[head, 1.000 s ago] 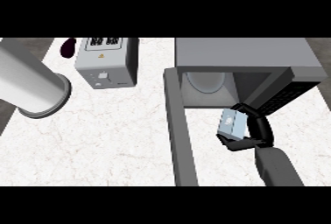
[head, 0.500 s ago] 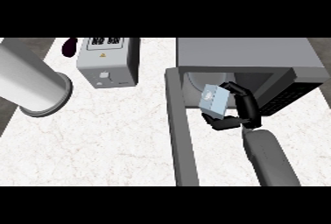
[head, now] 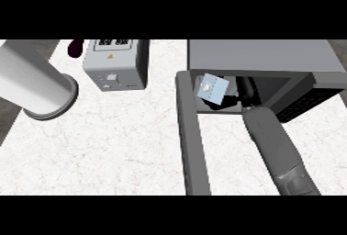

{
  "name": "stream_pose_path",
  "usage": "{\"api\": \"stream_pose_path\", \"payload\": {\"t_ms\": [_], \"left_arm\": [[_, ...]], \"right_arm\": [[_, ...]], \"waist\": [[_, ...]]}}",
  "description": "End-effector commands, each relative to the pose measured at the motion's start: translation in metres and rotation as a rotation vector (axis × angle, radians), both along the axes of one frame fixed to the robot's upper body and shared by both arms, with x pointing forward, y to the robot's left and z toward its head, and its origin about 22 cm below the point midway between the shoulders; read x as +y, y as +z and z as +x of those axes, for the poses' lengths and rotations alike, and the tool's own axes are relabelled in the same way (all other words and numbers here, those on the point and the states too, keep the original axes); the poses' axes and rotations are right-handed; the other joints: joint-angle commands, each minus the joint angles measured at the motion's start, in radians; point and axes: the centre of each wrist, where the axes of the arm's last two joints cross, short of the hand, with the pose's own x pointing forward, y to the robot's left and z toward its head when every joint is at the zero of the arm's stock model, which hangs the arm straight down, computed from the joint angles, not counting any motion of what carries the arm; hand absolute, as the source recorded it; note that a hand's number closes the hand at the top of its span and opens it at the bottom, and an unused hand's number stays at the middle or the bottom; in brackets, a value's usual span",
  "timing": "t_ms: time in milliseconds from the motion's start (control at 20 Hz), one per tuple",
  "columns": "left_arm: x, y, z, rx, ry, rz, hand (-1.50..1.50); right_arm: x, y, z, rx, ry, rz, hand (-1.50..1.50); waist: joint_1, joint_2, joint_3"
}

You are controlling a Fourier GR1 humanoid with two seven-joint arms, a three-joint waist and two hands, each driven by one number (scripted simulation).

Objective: Pick up the milk, place it into the microwave and close the microwave

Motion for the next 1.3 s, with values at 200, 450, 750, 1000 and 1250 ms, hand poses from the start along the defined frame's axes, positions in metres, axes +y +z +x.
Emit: {"api": "stream_pose_path", "payload": {"t_ms": [200, 450, 750, 1000, 1250], "left_arm": [[0.006, 0.002, 0.018, -0.015, -0.022, 0.013, -1.5], [-0.003, -0.003, 0.019, -0.025, -0.071, -0.007, -1.5], [0.006, -0.003, 0.025, -0.04, -0.066, 0.006, -1.5], [0.0, 0.001, 0.025, -0.032, -0.091, 0.003, -1.5], [0.007, -0.005, 0.035, -0.026, -0.109, 0.001, -1.5]], "right_arm": [[0.029, 0.017, 0.031, -0.001, -0.136, -0.128, 1.5], [0.007, 0.036, 0.046, -0.016, -0.205, -0.109, 1.5], [-0.023, 0.042, 0.051, -0.144, -0.354, -0.218, 1.5], [-0.033, 0.039, 0.05, -0.188, -0.382, -0.324, 1.5], [-0.047, 0.032, 0.047, -0.174, -0.438, -0.415, 1.5]], "waist": [[0.023, 0.014, -0.001], [0.049, 0.024, -0.001], [0.065, 0.036, 0.0], [0.094, 0.043, 0.002], [0.104, 0.055, 0.001]]}}
